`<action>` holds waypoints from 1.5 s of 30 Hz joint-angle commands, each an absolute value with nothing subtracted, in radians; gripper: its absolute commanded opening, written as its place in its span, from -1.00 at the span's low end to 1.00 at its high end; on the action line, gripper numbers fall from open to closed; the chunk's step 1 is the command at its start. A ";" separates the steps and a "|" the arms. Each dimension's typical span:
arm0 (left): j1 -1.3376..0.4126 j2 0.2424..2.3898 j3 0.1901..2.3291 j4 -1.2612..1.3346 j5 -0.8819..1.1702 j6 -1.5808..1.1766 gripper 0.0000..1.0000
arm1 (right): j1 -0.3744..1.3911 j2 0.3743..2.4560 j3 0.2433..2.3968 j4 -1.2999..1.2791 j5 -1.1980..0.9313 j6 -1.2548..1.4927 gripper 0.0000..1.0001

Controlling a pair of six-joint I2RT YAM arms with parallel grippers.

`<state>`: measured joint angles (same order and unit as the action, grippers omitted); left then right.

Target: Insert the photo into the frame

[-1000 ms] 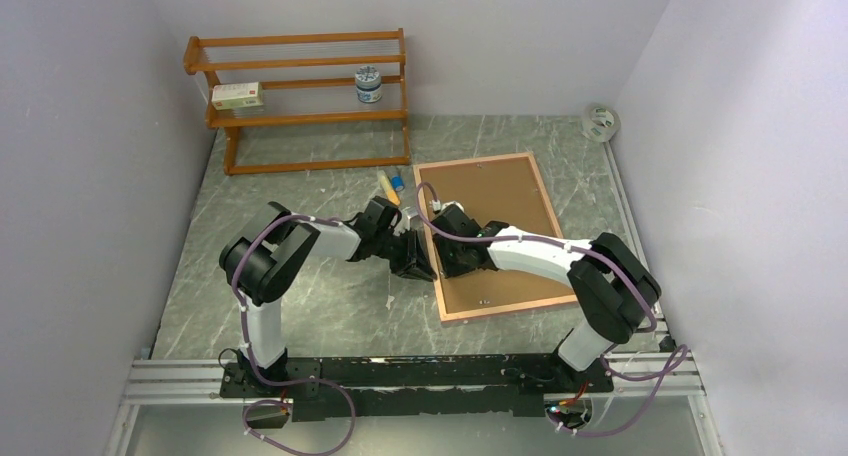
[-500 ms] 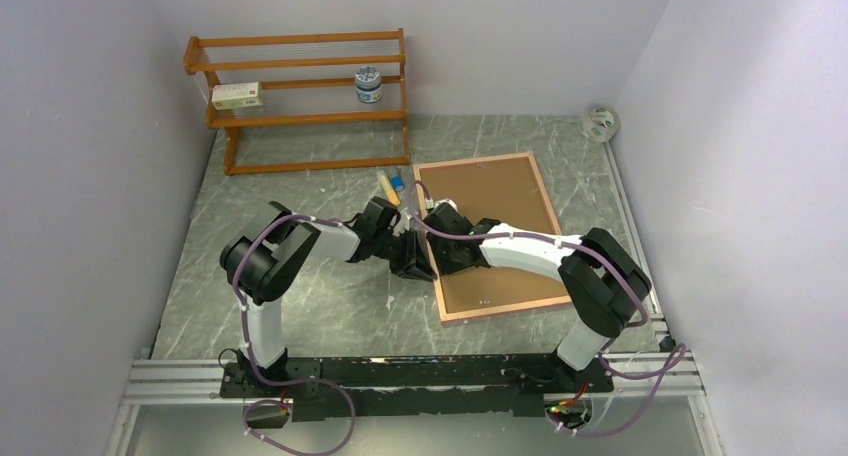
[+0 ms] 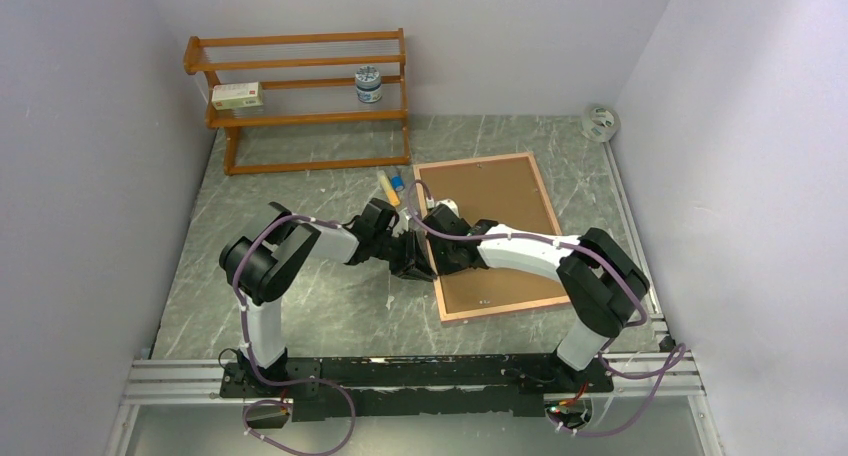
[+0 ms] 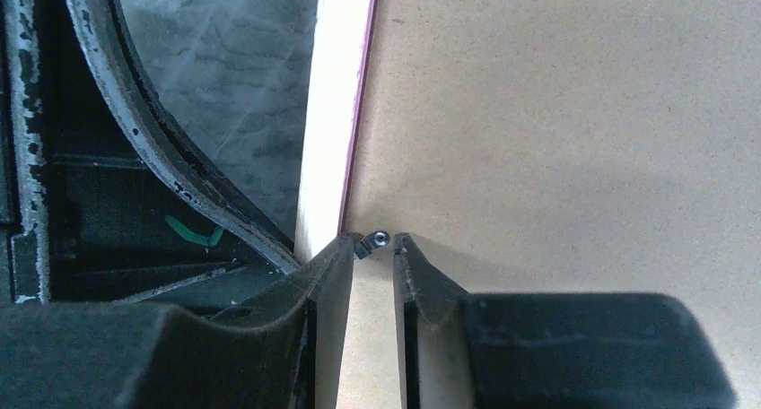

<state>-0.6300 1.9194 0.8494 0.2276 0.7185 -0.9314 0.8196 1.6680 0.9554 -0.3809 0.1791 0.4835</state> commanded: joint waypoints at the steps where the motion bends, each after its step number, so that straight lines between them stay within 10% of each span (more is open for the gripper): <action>1: -0.653 2.010 0.794 0.071 0.439 -0.849 -0.84 | 0.813 1.681 0.926 -0.330 0.233 0.524 -0.41; 29: -0.653 2.027 0.783 0.086 0.435 -0.864 -0.82 | 0.815 1.685 0.871 -0.295 0.253 0.547 -0.43; 45: -0.654 2.037 0.782 0.097 0.440 -0.867 -0.82 | 0.818 1.674 0.842 -0.224 0.169 0.565 -0.07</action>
<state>-0.6346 1.9240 0.8417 0.2577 0.7139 -0.9455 0.8188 1.6169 0.8829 -0.3149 0.2192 0.5350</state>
